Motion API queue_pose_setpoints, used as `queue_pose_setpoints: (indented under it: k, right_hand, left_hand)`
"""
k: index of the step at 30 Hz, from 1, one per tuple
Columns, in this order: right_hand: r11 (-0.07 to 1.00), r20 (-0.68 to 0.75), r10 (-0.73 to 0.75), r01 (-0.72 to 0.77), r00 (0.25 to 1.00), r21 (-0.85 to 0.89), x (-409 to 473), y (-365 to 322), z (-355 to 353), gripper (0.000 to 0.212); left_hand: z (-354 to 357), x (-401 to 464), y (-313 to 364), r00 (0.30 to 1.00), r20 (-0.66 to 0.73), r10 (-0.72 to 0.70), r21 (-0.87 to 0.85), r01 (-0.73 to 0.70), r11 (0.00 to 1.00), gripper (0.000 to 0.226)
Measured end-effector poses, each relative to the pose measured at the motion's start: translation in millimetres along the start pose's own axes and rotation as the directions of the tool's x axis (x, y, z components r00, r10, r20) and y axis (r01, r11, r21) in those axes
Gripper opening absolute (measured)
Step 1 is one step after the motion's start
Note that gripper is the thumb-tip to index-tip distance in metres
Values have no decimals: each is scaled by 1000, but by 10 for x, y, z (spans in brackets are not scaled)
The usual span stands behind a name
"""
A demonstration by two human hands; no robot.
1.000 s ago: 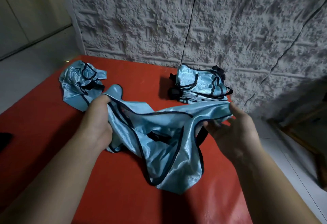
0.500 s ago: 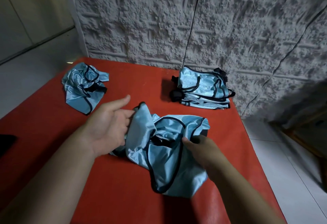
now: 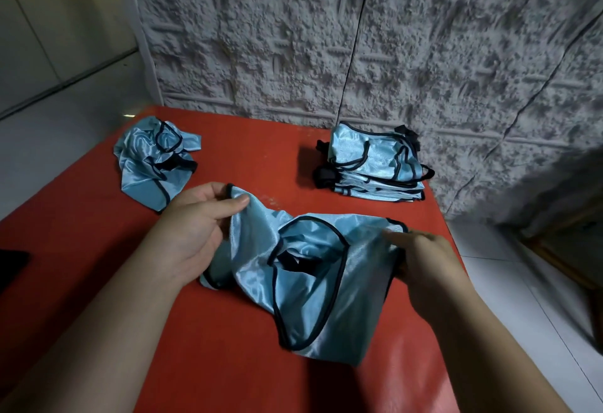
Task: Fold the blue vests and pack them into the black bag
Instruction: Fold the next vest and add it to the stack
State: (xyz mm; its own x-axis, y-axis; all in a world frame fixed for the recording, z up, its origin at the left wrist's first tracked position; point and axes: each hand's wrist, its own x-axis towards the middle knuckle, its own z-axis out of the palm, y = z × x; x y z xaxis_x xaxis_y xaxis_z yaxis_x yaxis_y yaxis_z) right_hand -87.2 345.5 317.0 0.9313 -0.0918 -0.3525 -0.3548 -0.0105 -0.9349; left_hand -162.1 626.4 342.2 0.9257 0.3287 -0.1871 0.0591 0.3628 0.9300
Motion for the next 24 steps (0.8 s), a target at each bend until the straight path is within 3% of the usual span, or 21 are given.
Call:
queue_pose_setpoints:
  k: [2, 5, 6, 10, 14, 16, 20, 24]
  right_hand:
    - [1000, -19, -28, 28, 999, -4, 8, 16, -50, 10]
    - [993, -38, -83, 79, 996, -84, 53, 57, -132, 63]
    - [986, -13, -90, 87, 996, -144, 29, 39, -143, 65]
    - [902, 74, -7, 39, 997, -431, -52, -27, -250, 29]
    - [865, 87, 88, -33, 992, -500, -67, 13, -290, 30]
    - [913, 128, 79, -20, 989, -408, -48, 6, -290, 35]
    - [999, 293, 33, -35, 955, 2, -94, -98, -270, 31]
    - [992, 323, -116, 96, 939, 79, -124, -250, -332, 27]
  left_hand:
    - [29, 2, -12, 997, -74, 38, 14, -37, 999, 19]
    - [62, -15, -27, 987, -102, 126, 112, -114, 987, 50]
    - [73, -22, -30, 984, -92, 155, 154, -140, 978, 51]
    - [57, -21, -42, 982, -54, 181, 280, -159, 947, 22]
    - [33, 4, -86, 988, -65, 142, 319, -114, 941, 23]
    - [35, 11, -97, 989, -68, 134, 311, -107, 944, 23]
    - [2, 34, -91, 989, -61, 133, 307, -108, 946, 24]
    - [-17, 9, 0, 992, -33, 123, 266, -110, 958, 37]
